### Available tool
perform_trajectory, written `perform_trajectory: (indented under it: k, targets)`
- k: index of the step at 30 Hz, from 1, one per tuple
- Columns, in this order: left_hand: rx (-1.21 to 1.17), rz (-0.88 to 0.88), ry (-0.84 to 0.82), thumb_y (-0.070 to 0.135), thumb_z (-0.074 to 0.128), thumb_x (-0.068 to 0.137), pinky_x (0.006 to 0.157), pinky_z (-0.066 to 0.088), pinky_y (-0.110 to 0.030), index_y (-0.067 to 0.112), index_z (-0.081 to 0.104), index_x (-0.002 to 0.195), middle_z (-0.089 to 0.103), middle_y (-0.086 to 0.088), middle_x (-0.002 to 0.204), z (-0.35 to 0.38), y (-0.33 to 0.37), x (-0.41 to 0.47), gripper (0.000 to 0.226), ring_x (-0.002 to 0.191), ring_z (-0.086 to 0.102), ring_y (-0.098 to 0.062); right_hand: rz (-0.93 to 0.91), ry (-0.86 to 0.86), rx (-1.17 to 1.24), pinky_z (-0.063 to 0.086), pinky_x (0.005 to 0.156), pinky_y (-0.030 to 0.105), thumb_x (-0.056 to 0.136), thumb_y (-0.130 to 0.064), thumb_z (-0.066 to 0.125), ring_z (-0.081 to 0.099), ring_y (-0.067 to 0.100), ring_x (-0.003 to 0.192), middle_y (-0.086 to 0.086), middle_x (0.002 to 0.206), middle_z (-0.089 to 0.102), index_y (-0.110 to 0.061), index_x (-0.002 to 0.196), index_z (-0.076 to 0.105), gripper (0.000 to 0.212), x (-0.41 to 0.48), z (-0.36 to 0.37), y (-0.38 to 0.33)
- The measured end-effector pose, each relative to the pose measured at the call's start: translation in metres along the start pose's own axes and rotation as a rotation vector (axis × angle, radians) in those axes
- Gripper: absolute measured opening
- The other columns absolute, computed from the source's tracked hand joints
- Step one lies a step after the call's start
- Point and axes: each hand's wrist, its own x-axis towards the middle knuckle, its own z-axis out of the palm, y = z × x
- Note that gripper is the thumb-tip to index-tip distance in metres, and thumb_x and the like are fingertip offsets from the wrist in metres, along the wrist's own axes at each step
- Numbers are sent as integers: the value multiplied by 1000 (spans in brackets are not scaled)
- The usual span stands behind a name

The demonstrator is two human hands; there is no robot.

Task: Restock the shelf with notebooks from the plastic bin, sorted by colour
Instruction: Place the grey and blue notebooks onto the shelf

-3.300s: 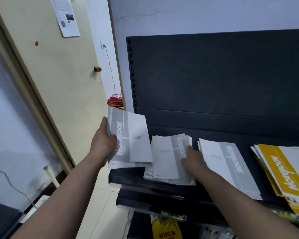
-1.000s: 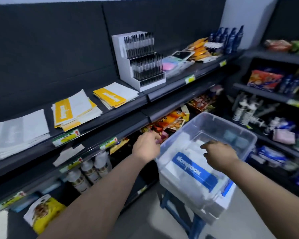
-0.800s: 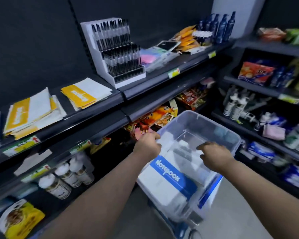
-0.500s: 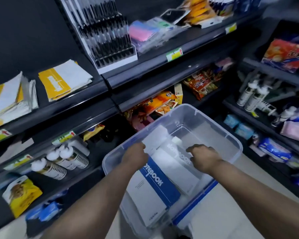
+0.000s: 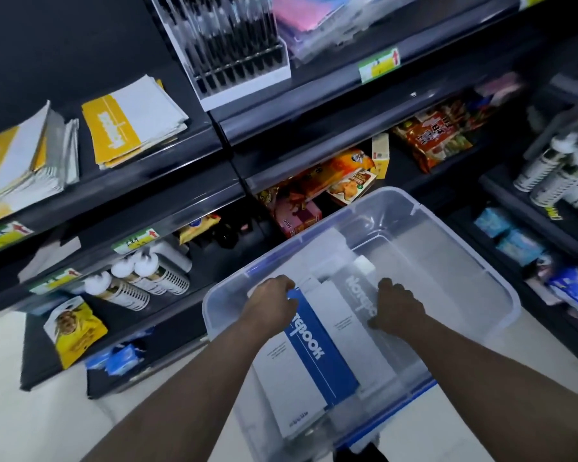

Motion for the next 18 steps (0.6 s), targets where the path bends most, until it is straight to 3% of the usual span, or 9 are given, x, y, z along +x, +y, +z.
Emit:
perform_trajectory:
  k: [3, 6, 10, 14, 18]
  targets:
    - [-4, 4, -3, 18, 51, 94, 95, 50, -34, 17, 53, 135, 56, -1, 136, -1, -2, 1, 41, 115, 59, -20, 10, -99, 1, 44, 95, 36, 80, -39, 70, 47, 30, 119, 15, 129, 44, -8, 129, 42, 63, 3, -2, 5]
    - [-6, -5, -3, 20, 52, 95, 96, 50, -33, 18, 52, 135, 54, -1, 139, -3, -3, 2, 41, 119, 56, -19, -4, -87, 120, 40, 89, 31, 89, -28, 61, 49, 34, 119, 20, 130, 47, -3, 127, 40, 50, -2, -8, 1]
    - [-35, -8, 6, 23, 54, 96, 90, 50, -29, 18, 52, 135, 55, -1, 138, -5, -4, 2, 40, 118, 57, -20, 5, 136, 180, 41, 88, 35, 93, -13, 46, 54, 38, 116, 23, 127, 54, -1, 123, 36, 34, -23, -43, 4]
    - [1, -3, -13, 22, 51, 96, 92, 52, -35, 17, 52, 133, 56, -2, 135, -2, -2, -1, 37, 116, 57, -21, 3, 367, 108, 43, 81, 38, 91, -10, 46, 58, 41, 105, 24, 116, 60, -8, 126, 35, 36, -56, -84, 14]
    - [51, -76, -68, 23, 53, 95, 85, 49, -33, 11, 53, 120, 60, -7, 124, 7, -4, -5, 27, 109, 59, -23, -94, 346, 220, 42, 78, 35, 94, -16, 47, 57, 38, 106, 18, 115, 59, -11, 127, 36, 35, -77, -97, 16]
